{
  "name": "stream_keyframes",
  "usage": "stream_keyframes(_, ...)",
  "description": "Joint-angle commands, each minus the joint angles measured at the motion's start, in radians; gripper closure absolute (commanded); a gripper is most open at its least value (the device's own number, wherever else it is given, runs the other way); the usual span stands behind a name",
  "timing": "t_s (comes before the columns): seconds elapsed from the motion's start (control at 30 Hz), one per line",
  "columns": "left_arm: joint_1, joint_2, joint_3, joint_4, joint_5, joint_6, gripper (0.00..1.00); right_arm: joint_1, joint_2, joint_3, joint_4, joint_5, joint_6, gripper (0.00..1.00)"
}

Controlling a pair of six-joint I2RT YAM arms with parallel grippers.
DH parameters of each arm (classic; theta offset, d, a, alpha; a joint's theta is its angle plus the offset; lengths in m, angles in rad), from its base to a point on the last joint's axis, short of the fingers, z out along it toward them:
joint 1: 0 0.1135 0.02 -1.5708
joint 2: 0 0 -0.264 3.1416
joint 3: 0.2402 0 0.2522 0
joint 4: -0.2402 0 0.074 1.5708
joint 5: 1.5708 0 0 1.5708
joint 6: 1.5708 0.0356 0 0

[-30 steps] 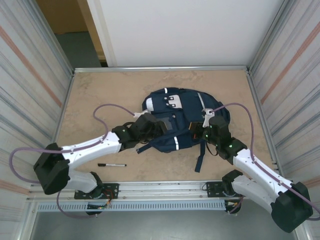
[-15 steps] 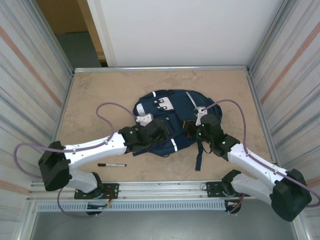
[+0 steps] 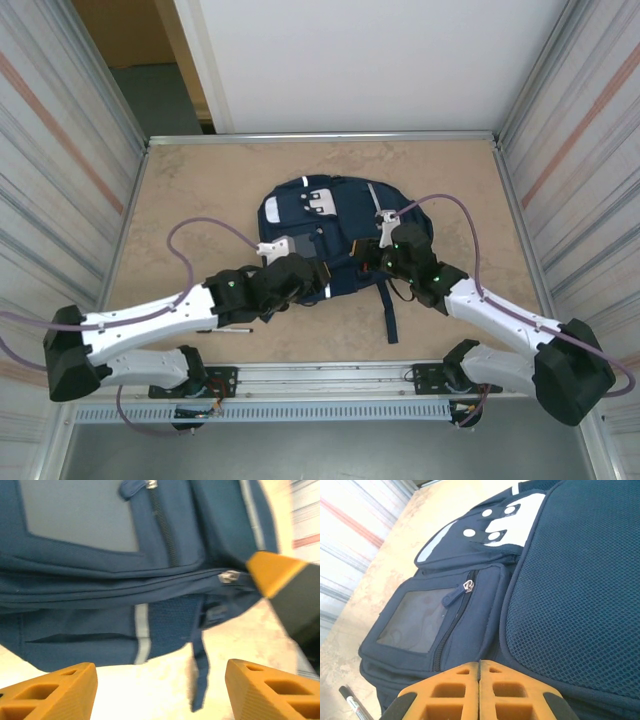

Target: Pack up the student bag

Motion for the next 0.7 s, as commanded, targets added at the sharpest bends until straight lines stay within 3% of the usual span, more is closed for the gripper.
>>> stream_keyframes(0.0,0.028,0.048,0.013,0.039,-0.054,-0.038,0.3,0.031,0.011,0.065,0.087,-0.034,0.029,1.0)
stream_keyframes(0.17,0.149,0.017,-0.071,0.17,-0.037,-0.05,0.23,0.089,0.027,0.065,0.108,-0.015,0.044,1.0)
stream_keyframes(0.33,0.25,0.065,-0.141,0.256,0.088,-0.101,0.22,0.133,0.045,0.059,0.146,-0.005,0.074,1.0)
stream_keyframes(0.47,0.263,0.111,-0.175,0.251,0.057,-0.159,0.29,0.153,0.078,0.073,0.156,-0.007,0.079,1.0)
stream_keyframes(0.67,0.276,0.08,-0.156,0.159,-0.039,-0.126,0.28,0.154,0.079,0.073,0.149,-0.008,0.072,1.0)
